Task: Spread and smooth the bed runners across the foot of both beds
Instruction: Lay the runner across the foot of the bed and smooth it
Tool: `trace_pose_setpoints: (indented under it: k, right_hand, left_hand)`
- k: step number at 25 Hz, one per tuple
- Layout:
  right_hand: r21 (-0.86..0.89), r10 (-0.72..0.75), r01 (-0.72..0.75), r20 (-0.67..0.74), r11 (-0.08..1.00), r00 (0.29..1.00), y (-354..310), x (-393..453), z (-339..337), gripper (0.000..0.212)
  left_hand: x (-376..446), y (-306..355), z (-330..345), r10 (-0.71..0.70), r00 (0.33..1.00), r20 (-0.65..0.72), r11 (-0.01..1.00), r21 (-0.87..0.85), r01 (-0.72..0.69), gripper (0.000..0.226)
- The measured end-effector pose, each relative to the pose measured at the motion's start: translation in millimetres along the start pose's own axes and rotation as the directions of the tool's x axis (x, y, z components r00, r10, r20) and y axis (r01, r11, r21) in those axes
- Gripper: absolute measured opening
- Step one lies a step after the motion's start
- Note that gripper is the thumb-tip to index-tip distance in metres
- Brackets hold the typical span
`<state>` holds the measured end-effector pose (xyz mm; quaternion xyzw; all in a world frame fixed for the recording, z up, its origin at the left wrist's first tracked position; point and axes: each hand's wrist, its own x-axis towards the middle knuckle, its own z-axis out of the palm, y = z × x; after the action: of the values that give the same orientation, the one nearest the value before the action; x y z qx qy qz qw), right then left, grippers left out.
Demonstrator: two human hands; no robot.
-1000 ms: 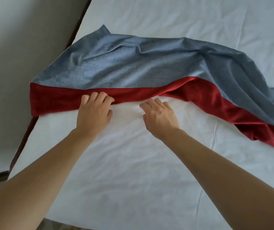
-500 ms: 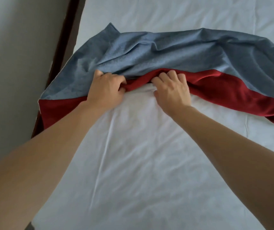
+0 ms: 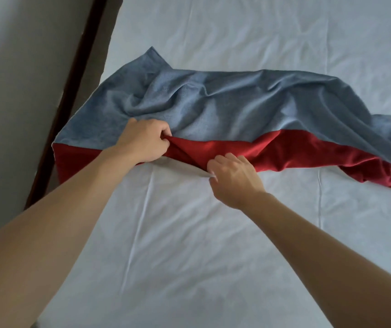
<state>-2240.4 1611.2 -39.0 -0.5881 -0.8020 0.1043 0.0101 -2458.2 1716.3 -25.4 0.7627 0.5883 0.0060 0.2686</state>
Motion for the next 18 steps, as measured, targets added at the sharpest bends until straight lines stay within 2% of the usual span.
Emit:
trace_pose_setpoints:
  k: [3, 5, 6, 8, 10, 11, 13, 15, 18]
  right_hand:
    - [-0.002, 0.002, -0.002, -0.05, 1.0, 0.999, -2.3, 17.3, 3.7, 0.014]
    - [0.021, 0.021, -0.02, -0.046, 1.0, 0.999, -6.9, 12.7, 12.4, 0.014]
    - [0.023, 0.034, -0.033, -0.041, 0.999, 0.999, -8.8, 4.1, 16.4, 0.015]
    - [0.011, 0.068, -0.068, -0.046, 0.998, 0.997, -10.1, -14.9, 20.4, 0.014]
    - [0.028, 0.081, -0.079, -0.08, 0.996, 0.993, -11.8, -23.0, 18.5, 0.011]
    - [0.041, 0.052, -0.048, -0.105, 0.998, 0.993, -14.7, -21.0, 16.7, 0.011]
    - [0.05, -0.052, 0.059, -0.13, 0.997, 0.99, -28.9, -13.0, 15.4, 0.013]
    - [0.018, -0.139, 0.143, -0.133, 0.99, 0.981, -46.4, -2.3, 18.8, 0.019]
    - [-0.048, -0.102, 0.098, -0.1, 0.994, 0.99, -62.0, 22.8, 21.1, 0.028]
  left_hand:
    - [1.6, -3.1, 16.4, -0.008, 0.986, -0.169, 0.996, 0.084, 0.022, 0.013]
    - [-6.8, -1.9, 26.0, 0.044, 0.961, -0.272, 0.978, 0.207, 0.014, 0.015]
    - [-16.1, 1.7, 30.7, 0.118, 0.934, -0.338, 0.963, 0.268, -0.024, 0.015]
    - [-43.8, 15.0, 43.4, 0.326, 0.842, -0.429, 0.931, 0.302, -0.207, 0.01]
    - [-76.9, 25.8, 63.1, 0.474, 0.783, -0.403, 0.876, 0.303, -0.374, 0.013]
    - [-91.4, 26.5, 72.1, 0.488, 0.791, -0.369, 0.868, 0.301, -0.395, 0.013]
    - [-109.2, 15.2, 81.9, 0.4, 0.857, -0.325, 0.906, 0.282, -0.316, 0.006]
    - [-108.5, -4.2, 76.6, 0.283, 0.9, -0.332, 0.937, 0.298, -0.185, 0.016]
    - [-89.5, -30.4, 57.7, 0.238, 0.89, -0.389, 0.94, 0.324, -0.11, 0.025]
